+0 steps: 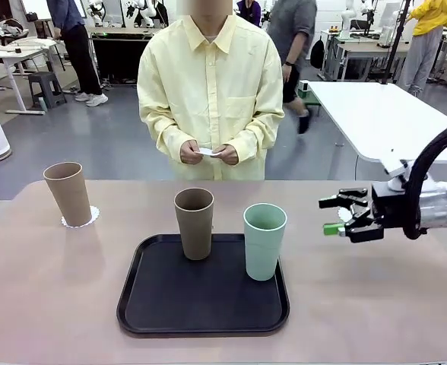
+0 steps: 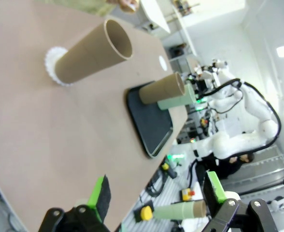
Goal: Place coasters on the table and set cups on them.
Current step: Take one Reusable plastic cup from the Flat Tray and place it on a coaster set by the human.
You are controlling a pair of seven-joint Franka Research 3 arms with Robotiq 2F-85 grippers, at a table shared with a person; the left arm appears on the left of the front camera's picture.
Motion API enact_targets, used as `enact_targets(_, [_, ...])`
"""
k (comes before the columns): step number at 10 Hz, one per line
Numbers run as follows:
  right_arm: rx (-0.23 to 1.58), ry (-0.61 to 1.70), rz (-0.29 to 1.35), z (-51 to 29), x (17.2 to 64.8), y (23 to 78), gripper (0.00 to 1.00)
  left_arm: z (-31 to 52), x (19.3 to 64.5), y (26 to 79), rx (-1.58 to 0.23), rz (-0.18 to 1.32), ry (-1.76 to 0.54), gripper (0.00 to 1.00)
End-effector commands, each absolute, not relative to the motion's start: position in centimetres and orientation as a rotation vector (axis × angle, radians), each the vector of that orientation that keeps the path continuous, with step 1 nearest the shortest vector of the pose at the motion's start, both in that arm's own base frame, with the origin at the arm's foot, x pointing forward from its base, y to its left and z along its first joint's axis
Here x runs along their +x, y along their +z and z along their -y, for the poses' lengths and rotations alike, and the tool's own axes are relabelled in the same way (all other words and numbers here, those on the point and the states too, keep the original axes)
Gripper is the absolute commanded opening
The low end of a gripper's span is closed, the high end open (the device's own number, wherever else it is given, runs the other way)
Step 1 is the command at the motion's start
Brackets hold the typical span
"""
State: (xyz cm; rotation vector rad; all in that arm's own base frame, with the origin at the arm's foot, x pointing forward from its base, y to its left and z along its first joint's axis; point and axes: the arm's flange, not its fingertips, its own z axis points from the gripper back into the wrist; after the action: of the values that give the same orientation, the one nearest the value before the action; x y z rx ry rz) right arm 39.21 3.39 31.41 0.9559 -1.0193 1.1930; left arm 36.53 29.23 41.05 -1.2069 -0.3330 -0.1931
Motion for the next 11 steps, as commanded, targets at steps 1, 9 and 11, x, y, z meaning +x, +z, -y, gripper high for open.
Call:
enact_targets(1, [0.929, 1.248, 0.99, -4.3, 36.2, 30.5, 1.0, -29.4, 36.4, 41.3, -1.209, 0.334, -0.186, 1.0])
enact_targets(9, [0.943, 1.257, 0.946, -5.8, 39.0, 29.3, 1.0, -29.4, 36.4, 41.3, -1.209, 0.334, -0.186, 1.0])
enact_targets(11, [0.933, 1.263, 0.937, -6.0, 39.1, 29.2, 1.0, -29.4, 36.4, 41.3, -1.209, 0.334, -0.186, 1.0])
